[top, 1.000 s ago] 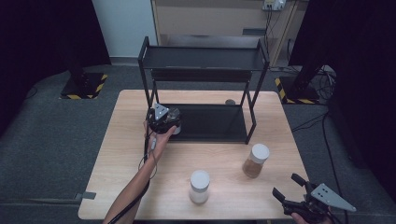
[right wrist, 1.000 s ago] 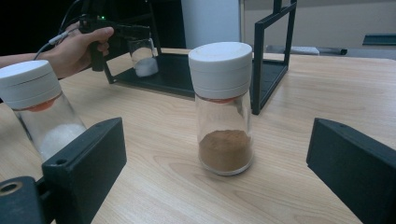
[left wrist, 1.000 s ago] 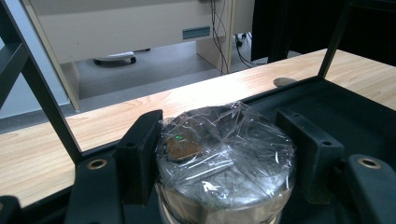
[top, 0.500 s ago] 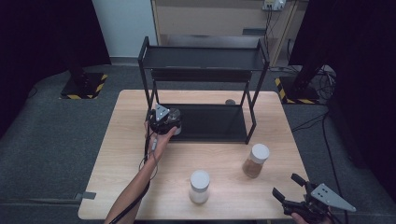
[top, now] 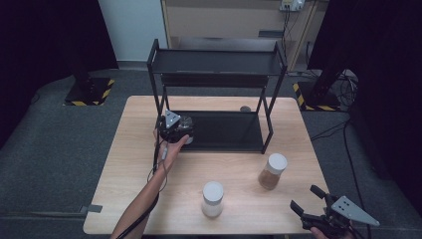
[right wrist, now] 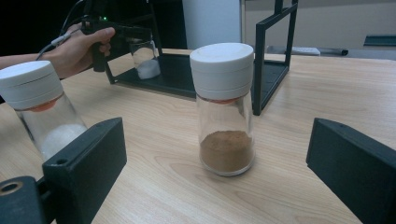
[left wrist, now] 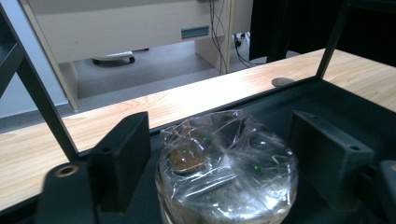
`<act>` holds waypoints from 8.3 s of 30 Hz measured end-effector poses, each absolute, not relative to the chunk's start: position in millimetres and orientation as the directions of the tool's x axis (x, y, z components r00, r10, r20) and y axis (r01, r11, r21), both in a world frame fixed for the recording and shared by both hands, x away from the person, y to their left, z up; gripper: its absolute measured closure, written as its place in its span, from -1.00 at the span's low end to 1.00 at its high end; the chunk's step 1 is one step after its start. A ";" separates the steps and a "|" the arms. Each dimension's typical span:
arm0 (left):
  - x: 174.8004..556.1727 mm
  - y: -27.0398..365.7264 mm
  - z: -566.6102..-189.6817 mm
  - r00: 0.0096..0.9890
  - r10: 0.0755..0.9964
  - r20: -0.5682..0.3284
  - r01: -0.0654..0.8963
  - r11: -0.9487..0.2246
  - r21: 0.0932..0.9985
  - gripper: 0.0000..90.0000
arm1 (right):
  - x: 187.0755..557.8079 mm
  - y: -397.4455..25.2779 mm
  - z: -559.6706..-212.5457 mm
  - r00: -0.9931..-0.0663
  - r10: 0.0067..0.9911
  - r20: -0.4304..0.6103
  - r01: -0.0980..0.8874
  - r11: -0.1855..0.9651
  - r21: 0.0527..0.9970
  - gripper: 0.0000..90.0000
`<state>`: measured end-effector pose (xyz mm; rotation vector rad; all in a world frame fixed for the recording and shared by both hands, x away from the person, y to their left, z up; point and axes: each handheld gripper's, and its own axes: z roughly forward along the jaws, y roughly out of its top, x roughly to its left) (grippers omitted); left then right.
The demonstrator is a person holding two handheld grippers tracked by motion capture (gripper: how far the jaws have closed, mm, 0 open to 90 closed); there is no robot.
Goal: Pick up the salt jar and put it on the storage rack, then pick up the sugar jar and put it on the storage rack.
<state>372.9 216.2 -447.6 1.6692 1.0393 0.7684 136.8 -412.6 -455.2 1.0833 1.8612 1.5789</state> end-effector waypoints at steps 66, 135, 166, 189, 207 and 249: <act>266.1 279.2 -345.4 0.613 0.790 -0.001 0.127 -0.097 0.987 -1.00 | 135.8 -410.6 -454.2 -0.582 0.804 0.124 0.257 0.037 0.966 -0.89; 156.9 373.9 -479.6 0.618 0.770 -0.159 0.259 -0.009 0.966 -0.99 | 136.2 -408.0 -453.6 -0.578 0.809 0.111 0.256 0.051 0.965 -0.89; 161.2 382.4 -485.8 0.664 0.735 -0.134 0.236 -0.036 0.971 -0.99 | 139.3 -408.1 -454.4 -0.596 0.795 0.111 0.259 0.060 0.964 -0.90; 163.9 381.9 -485.3 0.674 0.725 -0.142 0.253 -0.046 0.966 -1.00 | 147.6 -404.5 -446.4 -0.634 0.764 0.124 0.276 0.074 0.958 -0.93; 162.5 381.4 -484.8 0.665 0.734 -0.136 0.250 -0.047 0.967 -1.00 | 164.7 -389.8 -428.1 -0.688 0.718 0.103 0.243 0.094 0.966 -0.93; 162.6 380.3 -484.9 0.665 0.736 -0.125 0.246 -0.057 0.968 -1.00 | 197.0 -310.4 -406.0 -0.823 0.564 0.070 0.185 0.151 0.971 -0.93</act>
